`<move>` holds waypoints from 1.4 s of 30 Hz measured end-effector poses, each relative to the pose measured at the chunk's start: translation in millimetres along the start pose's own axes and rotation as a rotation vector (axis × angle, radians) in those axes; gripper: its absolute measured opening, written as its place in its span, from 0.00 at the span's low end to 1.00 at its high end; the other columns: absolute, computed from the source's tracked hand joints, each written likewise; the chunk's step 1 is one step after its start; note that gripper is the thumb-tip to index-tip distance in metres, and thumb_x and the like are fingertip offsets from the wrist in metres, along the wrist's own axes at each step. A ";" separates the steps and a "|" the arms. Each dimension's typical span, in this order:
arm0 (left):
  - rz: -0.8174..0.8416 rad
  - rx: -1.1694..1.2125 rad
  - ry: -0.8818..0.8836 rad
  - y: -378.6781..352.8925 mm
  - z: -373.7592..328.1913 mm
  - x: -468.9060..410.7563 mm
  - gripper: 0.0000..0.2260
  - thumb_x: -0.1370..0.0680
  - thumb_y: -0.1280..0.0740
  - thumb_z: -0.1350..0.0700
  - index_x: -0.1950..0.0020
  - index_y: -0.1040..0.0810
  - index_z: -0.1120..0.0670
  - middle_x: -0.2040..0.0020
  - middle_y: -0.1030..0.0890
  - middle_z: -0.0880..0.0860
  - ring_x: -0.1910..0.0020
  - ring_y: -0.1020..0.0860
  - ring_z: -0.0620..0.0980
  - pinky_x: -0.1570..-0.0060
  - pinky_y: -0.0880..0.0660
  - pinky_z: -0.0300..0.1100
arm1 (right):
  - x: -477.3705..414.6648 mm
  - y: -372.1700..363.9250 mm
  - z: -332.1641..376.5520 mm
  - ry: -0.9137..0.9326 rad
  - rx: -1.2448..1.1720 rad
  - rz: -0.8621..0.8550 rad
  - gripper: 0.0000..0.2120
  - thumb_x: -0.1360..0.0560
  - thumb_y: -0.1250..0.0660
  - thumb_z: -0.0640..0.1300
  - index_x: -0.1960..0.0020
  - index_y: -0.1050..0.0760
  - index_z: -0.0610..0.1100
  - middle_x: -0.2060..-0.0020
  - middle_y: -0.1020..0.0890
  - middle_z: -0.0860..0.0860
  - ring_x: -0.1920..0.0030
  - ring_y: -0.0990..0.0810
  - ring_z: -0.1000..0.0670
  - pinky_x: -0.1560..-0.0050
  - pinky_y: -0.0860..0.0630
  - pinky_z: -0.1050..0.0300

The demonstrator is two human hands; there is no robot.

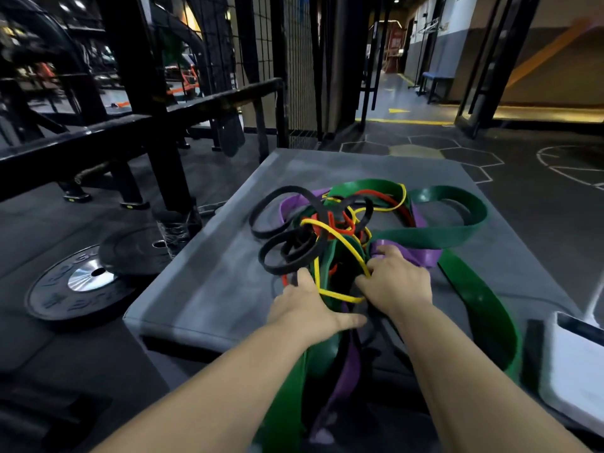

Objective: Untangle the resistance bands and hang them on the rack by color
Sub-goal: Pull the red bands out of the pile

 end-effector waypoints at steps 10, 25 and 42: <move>-0.128 -0.064 0.026 -4.7 -11.0 1.2 0.42 0.35 0.25 0.38 0.32 0.46 0.49 0.43 0.26 0.53 0.44 0.24 0.56 0.58 0.29 0.46 | 2.7 0.3 -2.7 0.010 -0.032 -0.068 0.09 0.25 0.37 0.52 0.57 0.25 0.48 0.50 0.25 0.49 0.57 0.22 0.43 0.59 0.29 0.54; -0.146 0.164 -0.001 9.4 -5.3 -19.4 0.37 0.31 0.28 0.57 0.29 0.46 0.47 0.56 0.26 0.51 0.55 0.22 0.53 0.67 0.27 0.43 | -3.8 8.6 -2.1 -0.022 -0.226 -0.071 0.14 0.25 0.37 0.48 0.69 0.30 0.47 0.68 0.27 0.52 0.65 0.25 0.46 0.67 0.36 0.56; -0.417 -0.384 -0.455 71.4 -56.8 -75.9 0.36 0.27 0.33 0.60 0.24 0.49 0.49 0.41 0.24 0.57 0.43 0.26 0.59 0.45 0.30 0.50 | -22.6 31.0 -34.1 -0.151 -0.345 -0.132 0.14 0.21 0.40 0.56 0.53 0.22 0.48 0.54 0.20 0.46 0.50 0.21 0.41 0.54 0.25 0.51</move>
Point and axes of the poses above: each hand's wrist, its own x-axis away from the middle knuckle, its own y-axis out of the back of the hand, z = x × y, the point moved 2 cm from there along -x, towards the middle knuckle
